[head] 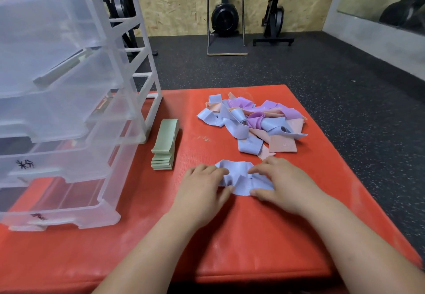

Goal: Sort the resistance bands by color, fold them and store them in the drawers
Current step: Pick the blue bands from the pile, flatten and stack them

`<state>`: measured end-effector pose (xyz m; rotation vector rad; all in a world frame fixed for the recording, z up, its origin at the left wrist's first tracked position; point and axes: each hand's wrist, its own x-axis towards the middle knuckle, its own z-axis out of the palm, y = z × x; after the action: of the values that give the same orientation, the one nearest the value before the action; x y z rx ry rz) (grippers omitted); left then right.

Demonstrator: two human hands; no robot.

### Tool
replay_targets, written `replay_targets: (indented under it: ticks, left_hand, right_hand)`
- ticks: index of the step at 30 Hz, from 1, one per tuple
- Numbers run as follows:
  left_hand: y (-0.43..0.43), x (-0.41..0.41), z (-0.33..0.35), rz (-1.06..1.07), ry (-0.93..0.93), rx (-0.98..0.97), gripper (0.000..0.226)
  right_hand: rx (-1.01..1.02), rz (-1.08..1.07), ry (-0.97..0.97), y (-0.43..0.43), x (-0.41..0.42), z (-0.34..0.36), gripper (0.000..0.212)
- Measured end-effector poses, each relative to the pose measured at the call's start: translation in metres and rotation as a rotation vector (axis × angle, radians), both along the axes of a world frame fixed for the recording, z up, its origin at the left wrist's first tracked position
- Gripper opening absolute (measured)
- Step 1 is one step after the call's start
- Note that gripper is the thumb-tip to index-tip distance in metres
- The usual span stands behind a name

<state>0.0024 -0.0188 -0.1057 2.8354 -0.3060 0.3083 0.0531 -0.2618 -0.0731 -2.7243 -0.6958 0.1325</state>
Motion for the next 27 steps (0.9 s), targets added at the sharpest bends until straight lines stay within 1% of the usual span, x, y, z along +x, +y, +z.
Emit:
replay_targets:
  ticks: [1, 2, 5, 7, 9, 12, 13, 14, 16, 17, 18, 19, 21, 22, 23, 24, 25, 27]
  left_hand:
    - [-0.002, 0.000, 0.000, 0.032, 0.007, 0.017, 0.046]
    - [-0.004, 0.001, 0.000, 0.060, 0.006, 0.022, 0.050]
    - [-0.013, 0.001, -0.002, 0.126, -0.002, 0.032, 0.057]
    - [-0.018, 0.002, -0.005, 0.146, -0.028, 0.051, 0.048]
    - [-0.022, 0.005, -0.009, 0.155, -0.064, 0.047, 0.031]
    - [-0.025, 0.009, -0.005, 0.187, -0.102, 0.003, 0.018]
    - [-0.025, 0.011, -0.001, 0.207, -0.113, -0.081, 0.015]
    - [-0.022, 0.012, 0.006, 0.224, -0.125, -0.221, 0.013]
    - [-0.014, 0.014, 0.019, 0.247, -0.157, -0.573, 0.013]
    - [-0.009, 0.014, 0.025, 0.249, -0.178, -0.712, 0.012]
    - [-0.006, 0.014, 0.031, 0.247, -0.205, -0.802, 0.009]
    - [-0.004, 0.013, 0.036, 0.247, -0.231, -0.856, 0.007]
    - [-0.005, 0.011, 0.042, 0.263, -0.269, -0.943, 0.005]
    - [-0.006, 0.010, 0.044, 0.280, -0.283, -0.996, 0.005]
    - [-0.006, 0.010, 0.045, 0.305, -0.290, -1.044, 0.004]
    - [-0.005, 0.010, 0.045, 0.329, -0.270, -1.072, 0.003]
    - [-0.004, 0.010, 0.044, 0.353, -0.229, -1.073, 0.002]
    - [-0.001, 0.011, 0.037, 0.431, -0.122, -1.058, 0.003]
  right_hand:
    - [-0.051, -0.025, -0.006, 0.001, 0.001, -0.002, 0.056]
    - [-0.061, -0.048, 0.000, 0.001, 0.001, -0.003, 0.055]
    - [0.021, -0.070, 0.046, 0.003, 0.003, -0.001, 0.050]
    - [0.136, -0.071, 0.097, 0.005, 0.003, 0.003, 0.046]
    - [0.251, -0.095, 0.129, 0.008, 0.002, 0.007, 0.044]
    - [0.322, -0.194, 0.074, 0.004, 0.006, 0.013, 0.047]
    - [0.333, -0.248, 0.047, 0.001, 0.007, 0.015, 0.049]
    - [0.344, -0.305, 0.010, -0.003, 0.009, 0.017, 0.050]
    - [0.365, -0.411, -0.048, -0.016, 0.014, 0.020, 0.050]
    - [0.385, -0.452, -0.062, -0.021, 0.016, 0.022, 0.047]
    - [0.448, -0.482, -0.056, -0.026, 0.017, 0.023, 0.044]
    - [0.573, -0.510, -0.016, -0.028, 0.018, 0.026, 0.041]
    - [0.904, -0.574, 0.161, -0.028, 0.014, 0.035, 0.041]
    - [1.002, -0.623, 0.224, -0.028, 0.013, 0.038, 0.039]
    - [1.027, -0.675, 0.234, -0.031, 0.013, 0.039, 0.035]
    - [0.997, -0.717, 0.207, -0.035, 0.014, 0.038, 0.031]
    - [0.917, -0.735, 0.162, -0.041, 0.017, 0.035, 0.028]
    - [0.631, -0.677, 0.102, -0.048, 0.018, 0.031, 0.025]
